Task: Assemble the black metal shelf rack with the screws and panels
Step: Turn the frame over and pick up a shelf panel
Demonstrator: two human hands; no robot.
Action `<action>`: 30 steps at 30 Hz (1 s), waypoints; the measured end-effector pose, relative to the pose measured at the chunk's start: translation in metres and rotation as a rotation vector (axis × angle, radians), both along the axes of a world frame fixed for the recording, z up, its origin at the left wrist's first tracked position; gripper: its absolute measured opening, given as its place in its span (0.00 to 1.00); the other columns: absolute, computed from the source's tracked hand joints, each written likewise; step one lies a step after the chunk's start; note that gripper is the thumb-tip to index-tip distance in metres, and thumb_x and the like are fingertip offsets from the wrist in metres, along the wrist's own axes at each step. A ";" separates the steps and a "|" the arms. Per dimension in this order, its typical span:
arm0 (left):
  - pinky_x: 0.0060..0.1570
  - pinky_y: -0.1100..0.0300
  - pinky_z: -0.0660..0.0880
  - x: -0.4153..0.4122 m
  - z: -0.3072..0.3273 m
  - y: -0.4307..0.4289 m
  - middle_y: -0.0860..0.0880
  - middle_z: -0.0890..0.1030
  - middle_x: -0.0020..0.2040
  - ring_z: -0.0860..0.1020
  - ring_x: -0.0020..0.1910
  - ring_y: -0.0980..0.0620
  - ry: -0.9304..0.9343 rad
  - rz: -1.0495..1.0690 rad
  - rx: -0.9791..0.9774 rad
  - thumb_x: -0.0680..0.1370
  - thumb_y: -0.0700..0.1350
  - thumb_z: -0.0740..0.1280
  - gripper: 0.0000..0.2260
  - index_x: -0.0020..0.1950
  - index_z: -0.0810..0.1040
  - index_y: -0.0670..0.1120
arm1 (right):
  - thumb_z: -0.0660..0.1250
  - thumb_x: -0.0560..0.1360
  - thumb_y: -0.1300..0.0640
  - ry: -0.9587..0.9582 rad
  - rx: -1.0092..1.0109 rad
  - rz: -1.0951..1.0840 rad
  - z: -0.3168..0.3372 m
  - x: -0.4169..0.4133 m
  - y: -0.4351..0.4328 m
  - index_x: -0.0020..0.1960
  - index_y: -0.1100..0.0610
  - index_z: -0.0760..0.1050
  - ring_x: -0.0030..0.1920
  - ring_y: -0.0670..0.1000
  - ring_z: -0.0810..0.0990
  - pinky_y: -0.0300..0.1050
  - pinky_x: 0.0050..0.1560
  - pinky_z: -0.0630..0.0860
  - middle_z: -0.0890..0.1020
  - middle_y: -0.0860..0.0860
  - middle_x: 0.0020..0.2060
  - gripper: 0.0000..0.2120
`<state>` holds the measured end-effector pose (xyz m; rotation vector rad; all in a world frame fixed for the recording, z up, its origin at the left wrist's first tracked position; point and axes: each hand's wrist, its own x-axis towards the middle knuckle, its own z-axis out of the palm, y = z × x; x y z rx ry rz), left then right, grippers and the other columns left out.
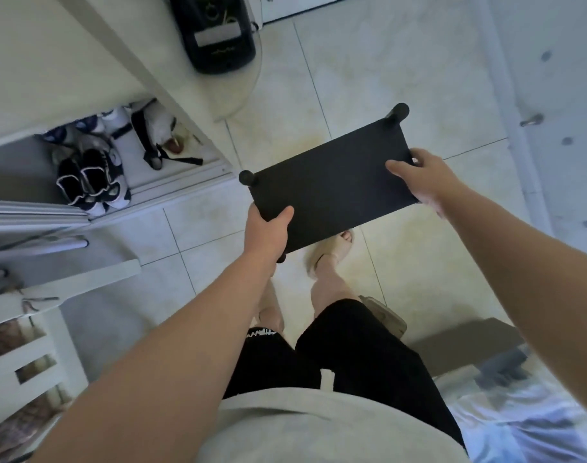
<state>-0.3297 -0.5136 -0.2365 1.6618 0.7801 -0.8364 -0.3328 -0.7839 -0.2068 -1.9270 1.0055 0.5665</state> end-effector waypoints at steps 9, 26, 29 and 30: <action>0.61 0.46 0.78 0.108 0.041 -0.150 0.55 0.78 0.61 0.78 0.59 0.50 -0.269 -0.047 0.046 0.78 0.51 0.70 0.22 0.70 0.70 0.52 | 0.65 0.80 0.47 -0.144 0.103 -0.144 0.033 0.053 -0.142 0.72 0.52 0.70 0.60 0.56 0.80 0.58 0.63 0.79 0.79 0.50 0.63 0.23; 0.52 0.54 0.77 0.361 0.021 -0.440 0.61 0.76 0.49 0.77 0.51 0.55 -0.352 -0.500 0.013 0.78 0.51 0.69 0.12 0.60 0.71 0.56 | 0.64 0.81 0.49 -0.168 0.118 -0.623 0.014 0.187 -0.375 0.74 0.52 0.68 0.59 0.52 0.79 0.56 0.63 0.78 0.78 0.50 0.64 0.22; 0.53 0.54 0.77 0.408 0.017 -0.487 0.61 0.77 0.51 0.76 0.50 0.58 -0.329 -0.614 -0.011 0.78 0.50 0.69 0.13 0.62 0.73 0.55 | 0.65 0.81 0.49 -0.151 0.126 -0.730 0.007 0.214 -0.406 0.75 0.51 0.67 0.59 0.52 0.80 0.55 0.62 0.78 0.78 0.50 0.63 0.24; 0.53 0.54 0.77 0.422 0.016 -0.501 0.59 0.78 0.53 0.77 0.52 0.56 -0.319 -0.646 -0.010 0.78 0.50 0.68 0.14 0.64 0.74 0.54 | 0.65 0.81 0.49 -0.149 0.131 -0.769 0.005 0.221 -0.416 0.75 0.51 0.67 0.58 0.52 0.80 0.55 0.62 0.78 0.79 0.50 0.62 0.24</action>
